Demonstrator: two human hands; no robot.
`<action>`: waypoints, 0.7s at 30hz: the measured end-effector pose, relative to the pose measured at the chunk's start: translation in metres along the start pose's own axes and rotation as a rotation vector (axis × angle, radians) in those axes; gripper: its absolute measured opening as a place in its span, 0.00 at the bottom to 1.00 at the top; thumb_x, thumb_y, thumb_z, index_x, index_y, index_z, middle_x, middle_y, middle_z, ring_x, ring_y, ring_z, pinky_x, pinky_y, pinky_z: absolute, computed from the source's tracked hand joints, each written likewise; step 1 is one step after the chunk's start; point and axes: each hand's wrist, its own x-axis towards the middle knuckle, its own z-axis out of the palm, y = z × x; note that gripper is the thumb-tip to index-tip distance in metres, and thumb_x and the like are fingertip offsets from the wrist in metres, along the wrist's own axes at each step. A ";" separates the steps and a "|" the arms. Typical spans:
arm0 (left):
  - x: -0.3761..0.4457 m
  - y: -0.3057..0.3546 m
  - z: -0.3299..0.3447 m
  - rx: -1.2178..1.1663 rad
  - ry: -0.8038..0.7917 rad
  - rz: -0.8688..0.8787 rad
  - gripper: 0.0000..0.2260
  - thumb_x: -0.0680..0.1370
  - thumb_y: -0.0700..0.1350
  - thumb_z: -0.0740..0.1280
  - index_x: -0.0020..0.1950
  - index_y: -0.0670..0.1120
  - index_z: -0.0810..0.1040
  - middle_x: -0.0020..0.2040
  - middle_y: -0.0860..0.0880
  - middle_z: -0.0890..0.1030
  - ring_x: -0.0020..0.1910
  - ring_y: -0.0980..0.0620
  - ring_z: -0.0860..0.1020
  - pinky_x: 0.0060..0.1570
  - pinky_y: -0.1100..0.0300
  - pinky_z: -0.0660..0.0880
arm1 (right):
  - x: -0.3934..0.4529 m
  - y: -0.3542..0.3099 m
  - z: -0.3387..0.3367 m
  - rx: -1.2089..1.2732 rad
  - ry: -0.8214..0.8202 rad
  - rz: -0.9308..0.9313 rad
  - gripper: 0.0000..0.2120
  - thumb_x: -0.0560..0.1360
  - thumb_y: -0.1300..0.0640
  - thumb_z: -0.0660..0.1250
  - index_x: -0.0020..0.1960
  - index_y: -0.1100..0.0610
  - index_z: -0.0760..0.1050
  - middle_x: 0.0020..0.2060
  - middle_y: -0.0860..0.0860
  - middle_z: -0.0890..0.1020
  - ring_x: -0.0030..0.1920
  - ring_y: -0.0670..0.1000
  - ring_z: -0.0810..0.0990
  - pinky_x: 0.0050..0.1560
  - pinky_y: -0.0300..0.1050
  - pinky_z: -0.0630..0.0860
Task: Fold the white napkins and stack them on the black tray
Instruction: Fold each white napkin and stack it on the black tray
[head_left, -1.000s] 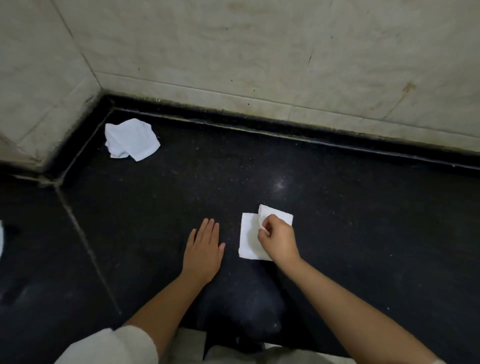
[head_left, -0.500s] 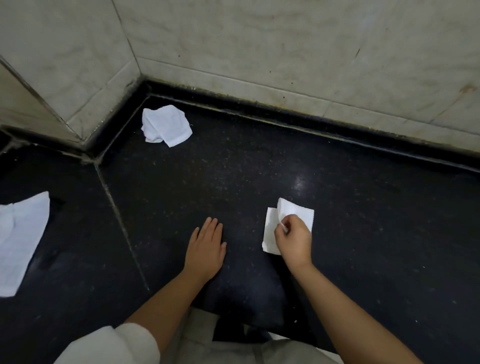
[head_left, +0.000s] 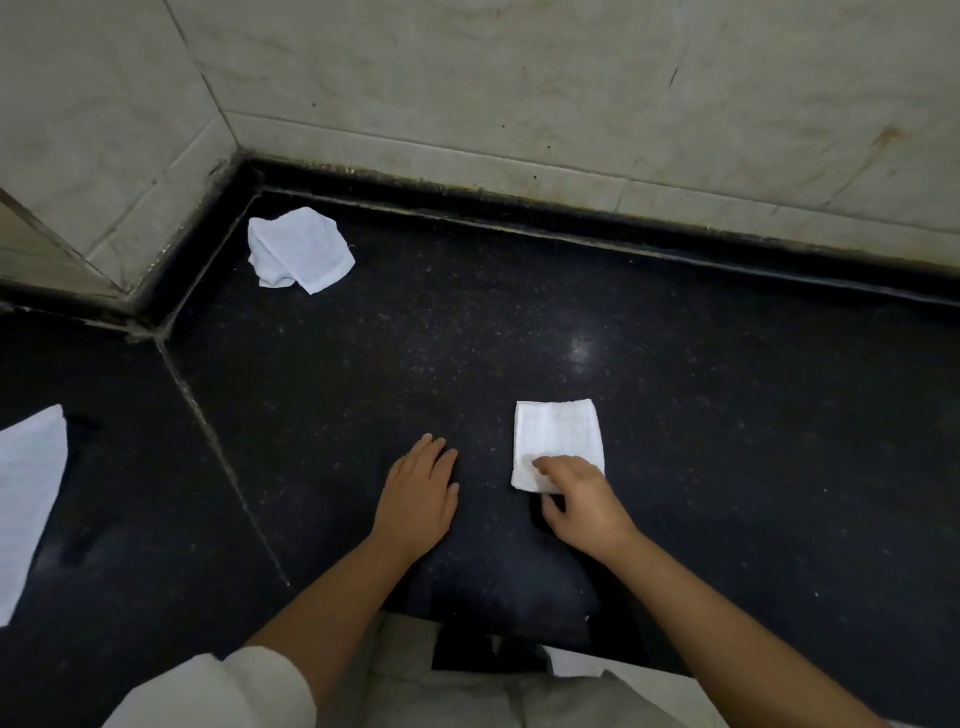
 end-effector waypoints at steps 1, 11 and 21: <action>0.003 0.005 -0.001 0.009 0.004 0.079 0.19 0.70 0.49 0.56 0.47 0.42 0.84 0.47 0.45 0.85 0.48 0.47 0.84 0.42 0.55 0.82 | -0.006 0.008 -0.002 -0.051 0.062 0.004 0.20 0.60 0.71 0.73 0.51 0.65 0.78 0.45 0.59 0.84 0.45 0.60 0.83 0.48 0.53 0.79; 0.034 0.064 0.009 0.113 -0.092 0.391 0.15 0.54 0.59 0.78 0.34 0.52 0.83 0.36 0.57 0.82 0.34 0.58 0.81 0.34 0.67 0.77 | -0.009 0.045 -0.014 -0.296 -0.010 0.011 0.09 0.57 0.62 0.76 0.37 0.56 0.82 0.32 0.52 0.80 0.29 0.52 0.80 0.23 0.40 0.77; 0.064 0.074 0.010 0.233 -0.073 0.547 0.10 0.54 0.49 0.77 0.29 0.50 0.80 0.27 0.54 0.78 0.28 0.56 0.79 0.31 0.68 0.71 | 0.005 0.037 -0.059 -0.024 -0.154 0.247 0.10 0.72 0.63 0.60 0.46 0.66 0.79 0.44 0.59 0.80 0.43 0.55 0.76 0.42 0.45 0.70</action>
